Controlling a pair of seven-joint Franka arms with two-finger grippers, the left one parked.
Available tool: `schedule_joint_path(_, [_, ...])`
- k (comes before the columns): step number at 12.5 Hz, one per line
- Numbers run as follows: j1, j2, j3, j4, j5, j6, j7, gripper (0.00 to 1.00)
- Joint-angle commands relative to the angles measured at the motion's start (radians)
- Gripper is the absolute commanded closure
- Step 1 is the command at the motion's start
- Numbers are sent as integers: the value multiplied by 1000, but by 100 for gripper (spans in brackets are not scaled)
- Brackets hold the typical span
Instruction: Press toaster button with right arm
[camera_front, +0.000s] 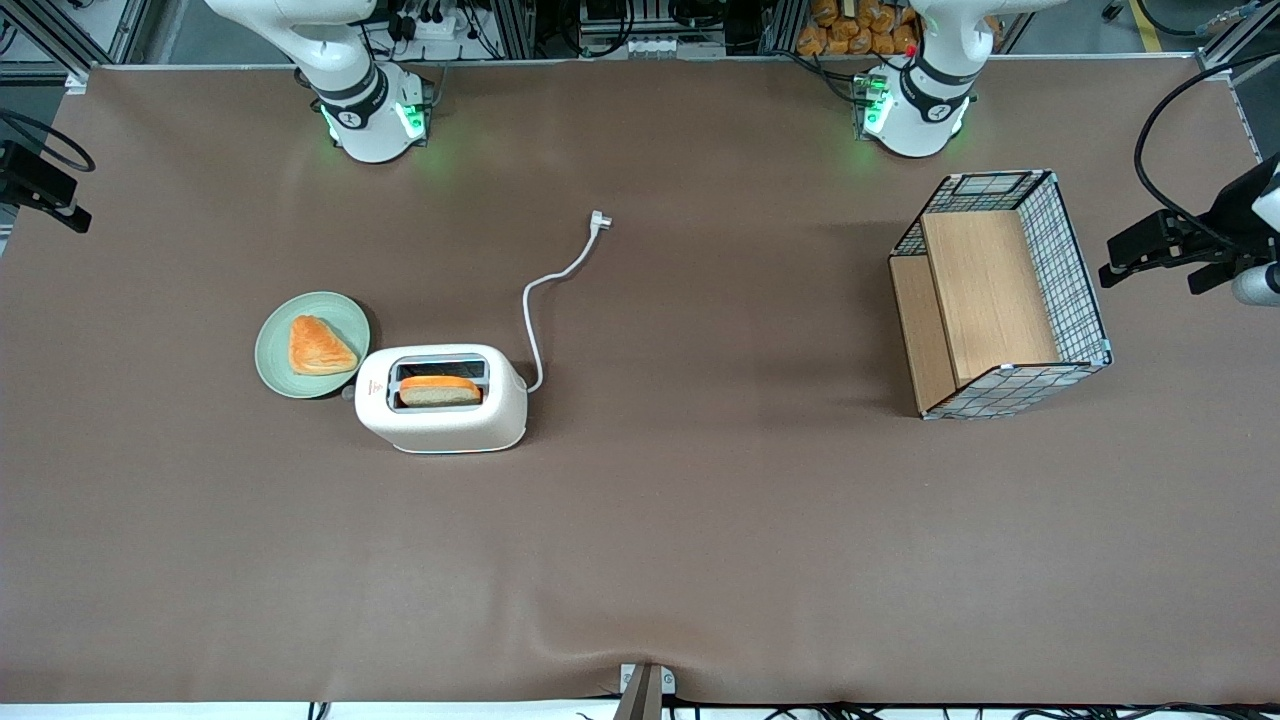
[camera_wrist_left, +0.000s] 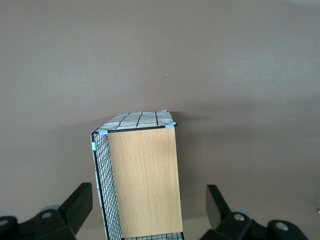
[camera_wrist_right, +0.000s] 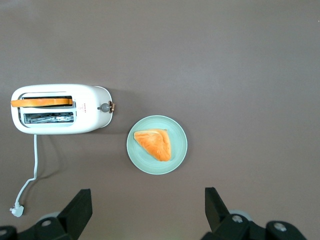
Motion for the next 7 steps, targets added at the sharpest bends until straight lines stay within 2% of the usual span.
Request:
schedule_joint_path(1, [3,-6,1,-2,-14,-20,4,0])
schedule_joint_path(7, [-5,5,-5,-3,-14,-23,18,0])
